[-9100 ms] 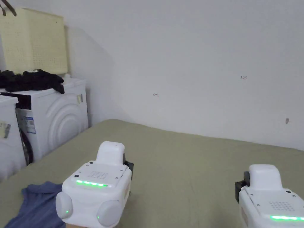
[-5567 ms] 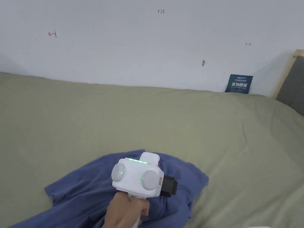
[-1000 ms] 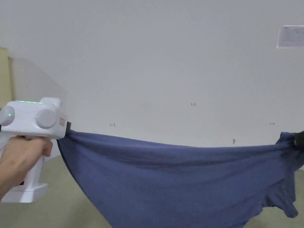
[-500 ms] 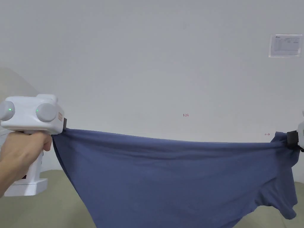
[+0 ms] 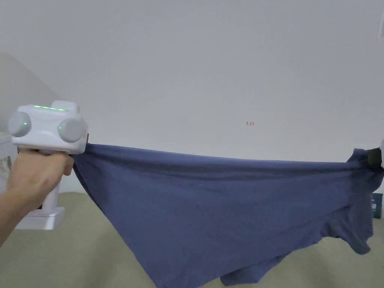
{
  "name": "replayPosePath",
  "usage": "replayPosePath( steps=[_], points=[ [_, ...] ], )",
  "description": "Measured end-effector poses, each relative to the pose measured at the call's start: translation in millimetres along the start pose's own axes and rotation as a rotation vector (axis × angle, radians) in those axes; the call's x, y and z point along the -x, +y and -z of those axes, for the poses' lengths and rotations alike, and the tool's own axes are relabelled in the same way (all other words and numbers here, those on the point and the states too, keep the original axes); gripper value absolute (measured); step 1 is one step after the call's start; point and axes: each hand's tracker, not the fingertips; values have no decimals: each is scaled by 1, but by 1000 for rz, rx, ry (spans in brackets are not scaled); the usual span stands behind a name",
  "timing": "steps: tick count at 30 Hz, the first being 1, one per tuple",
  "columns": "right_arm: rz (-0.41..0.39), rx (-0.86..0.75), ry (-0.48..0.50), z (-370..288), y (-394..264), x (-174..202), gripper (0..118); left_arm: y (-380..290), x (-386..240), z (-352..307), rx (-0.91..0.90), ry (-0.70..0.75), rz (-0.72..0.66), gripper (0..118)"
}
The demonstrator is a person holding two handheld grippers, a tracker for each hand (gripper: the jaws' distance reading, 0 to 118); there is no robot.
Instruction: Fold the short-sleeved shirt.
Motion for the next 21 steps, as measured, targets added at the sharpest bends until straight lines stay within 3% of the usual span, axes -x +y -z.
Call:
replayPosePath(
  steps=[9, 13, 21],
  points=[
    [-66, 167, 40, 36, -122, 7, 9, -127, 3, 6, 129, -45, 2, 3],
    [-32, 263, 85, 9, -210, -4, 9, -214, 19, -29, 218, -96, 19, 3],
    [6, 410, 81, -95, -357, -28, 9, -361, 64, -99, 459, -155, 35, 3]
  ],
)
